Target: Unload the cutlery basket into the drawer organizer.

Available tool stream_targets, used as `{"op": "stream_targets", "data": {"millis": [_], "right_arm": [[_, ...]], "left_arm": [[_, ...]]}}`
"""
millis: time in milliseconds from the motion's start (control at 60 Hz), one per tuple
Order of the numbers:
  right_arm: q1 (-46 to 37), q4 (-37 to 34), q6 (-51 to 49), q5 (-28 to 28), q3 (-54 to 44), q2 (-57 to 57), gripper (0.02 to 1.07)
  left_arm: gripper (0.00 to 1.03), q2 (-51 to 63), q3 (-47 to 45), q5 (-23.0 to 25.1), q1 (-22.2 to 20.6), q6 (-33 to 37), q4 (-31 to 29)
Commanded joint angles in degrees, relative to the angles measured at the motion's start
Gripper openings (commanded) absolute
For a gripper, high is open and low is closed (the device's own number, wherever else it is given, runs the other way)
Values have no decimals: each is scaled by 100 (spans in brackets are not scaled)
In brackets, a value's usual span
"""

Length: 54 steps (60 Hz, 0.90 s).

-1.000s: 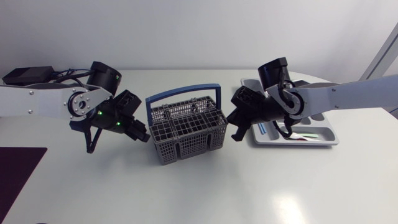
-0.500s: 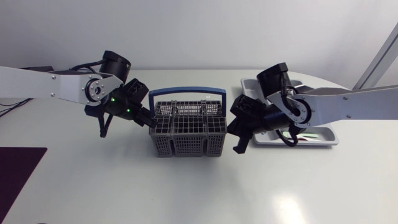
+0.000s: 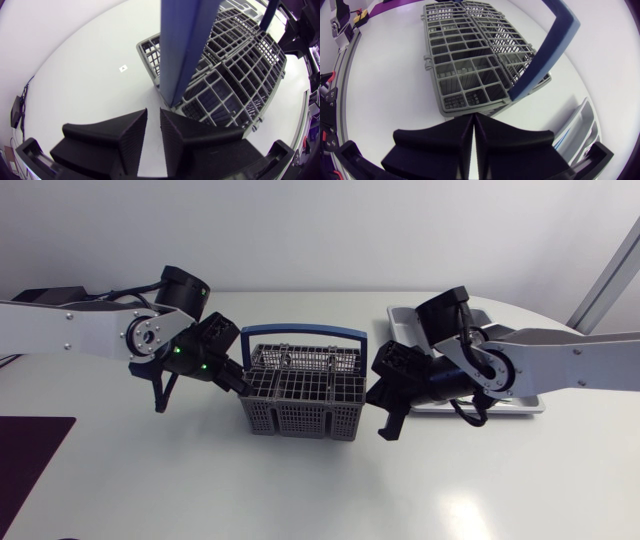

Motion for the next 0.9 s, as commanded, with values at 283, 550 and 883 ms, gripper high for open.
{"op": "stream_targets", "data": {"millis": [283,550,883], "right_arm": [[-6,147,239,-22,198,67,10],[29,147,318,-30,260,129,10],[29,147,335,-30,251,76,10]], "left_arm": [[25,-554,-423,185,-347,-9,-135],[25,-932,-652,185,-444,-44,-249],[25,-1222,-775,185,-646,-71,-407]]}}
